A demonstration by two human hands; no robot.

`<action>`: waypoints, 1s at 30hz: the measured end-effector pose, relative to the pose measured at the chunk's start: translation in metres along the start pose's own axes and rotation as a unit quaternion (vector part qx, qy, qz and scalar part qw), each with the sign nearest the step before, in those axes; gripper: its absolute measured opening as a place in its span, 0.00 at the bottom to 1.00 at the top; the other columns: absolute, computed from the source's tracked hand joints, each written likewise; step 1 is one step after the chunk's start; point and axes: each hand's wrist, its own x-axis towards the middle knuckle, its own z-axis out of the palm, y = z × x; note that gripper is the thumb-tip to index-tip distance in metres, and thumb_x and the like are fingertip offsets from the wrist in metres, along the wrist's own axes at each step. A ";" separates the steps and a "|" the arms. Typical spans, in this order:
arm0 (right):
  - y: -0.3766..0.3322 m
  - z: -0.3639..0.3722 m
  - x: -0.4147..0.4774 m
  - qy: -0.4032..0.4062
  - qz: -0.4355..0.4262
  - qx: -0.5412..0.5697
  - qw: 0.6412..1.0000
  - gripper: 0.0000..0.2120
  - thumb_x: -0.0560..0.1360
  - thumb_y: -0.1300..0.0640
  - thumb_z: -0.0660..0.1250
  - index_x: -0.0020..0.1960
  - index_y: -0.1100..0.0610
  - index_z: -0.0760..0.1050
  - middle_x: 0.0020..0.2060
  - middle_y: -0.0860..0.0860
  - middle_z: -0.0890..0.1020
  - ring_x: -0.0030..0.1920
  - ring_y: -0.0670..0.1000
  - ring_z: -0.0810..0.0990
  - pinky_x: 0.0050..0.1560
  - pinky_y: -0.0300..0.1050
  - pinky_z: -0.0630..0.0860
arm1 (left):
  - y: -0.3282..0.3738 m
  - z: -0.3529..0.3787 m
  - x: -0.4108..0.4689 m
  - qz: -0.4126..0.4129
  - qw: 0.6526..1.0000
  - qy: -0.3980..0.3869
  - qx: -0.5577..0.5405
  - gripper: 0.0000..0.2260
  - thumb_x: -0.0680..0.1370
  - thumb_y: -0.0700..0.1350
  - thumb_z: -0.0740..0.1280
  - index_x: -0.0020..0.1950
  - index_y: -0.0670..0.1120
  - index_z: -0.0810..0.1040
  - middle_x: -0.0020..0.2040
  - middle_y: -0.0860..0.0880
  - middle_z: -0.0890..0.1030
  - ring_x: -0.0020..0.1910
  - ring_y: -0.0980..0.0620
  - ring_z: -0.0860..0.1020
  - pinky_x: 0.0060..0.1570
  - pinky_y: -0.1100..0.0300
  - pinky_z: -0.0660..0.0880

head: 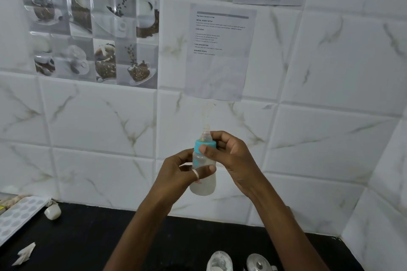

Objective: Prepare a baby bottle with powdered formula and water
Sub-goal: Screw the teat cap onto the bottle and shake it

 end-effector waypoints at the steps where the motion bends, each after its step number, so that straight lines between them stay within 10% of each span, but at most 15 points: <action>1: 0.002 0.003 0.000 0.021 0.002 -0.003 1.000 0.19 0.72 0.53 0.77 0.61 0.54 0.79 0.55 0.49 0.86 0.58 0.52 0.84 0.57 0.45 0.82 | 0.000 0.004 0.000 0.013 0.998 0.039 0.041 0.24 0.68 0.56 0.78 0.62 0.54 0.81 0.54 0.56 0.85 0.51 0.52 0.83 0.46 0.65 0.78; 7: 0.008 0.019 -0.003 0.118 -0.009 -0.050 0.992 0.19 0.73 0.51 0.77 0.61 0.52 0.77 0.56 0.45 0.83 0.58 0.49 0.82 0.56 0.45 0.83 | -0.005 0.023 -0.008 0.113 0.945 0.193 0.239 0.28 0.71 0.56 0.77 0.69 0.50 0.77 0.53 0.60 0.76 0.46 0.58 0.78 0.40 0.75 0.70; 12: 0.002 0.005 -0.003 0.052 -0.024 -0.032 0.998 0.19 0.74 0.49 0.76 0.62 0.48 0.76 0.60 0.46 0.82 0.63 0.50 0.81 0.61 0.44 0.81 | 0.005 0.006 -0.003 0.025 0.999 0.039 0.028 0.24 0.68 0.57 0.77 0.63 0.54 0.81 0.54 0.58 0.85 0.53 0.53 0.83 0.47 0.65 0.78; 19: -0.012 -0.007 -0.001 -0.100 -0.005 0.091 0.991 0.24 0.79 0.51 0.66 0.71 0.60 0.71 0.66 0.56 0.81 0.67 0.60 0.78 0.68 0.54 0.76 | 0.005 -0.005 -0.003 0.002 0.982 -0.117 -0.149 0.25 0.64 0.59 0.80 0.58 0.52 0.85 0.56 0.46 0.85 0.55 0.46 0.83 0.59 0.49 0.79; 30: -0.014 0.002 0.000 -0.046 0.001 0.012 0.999 0.17 0.75 0.50 0.71 0.62 0.53 0.80 0.57 0.51 0.86 0.61 0.53 0.83 0.65 0.50 0.79 | 0.008 0.000 -0.004 0.010 0.998 -0.010 -0.063 0.20 0.68 0.54 0.77 0.59 0.53 0.84 0.54 0.54 0.86 0.56 0.48 0.82 0.54 0.57 0.78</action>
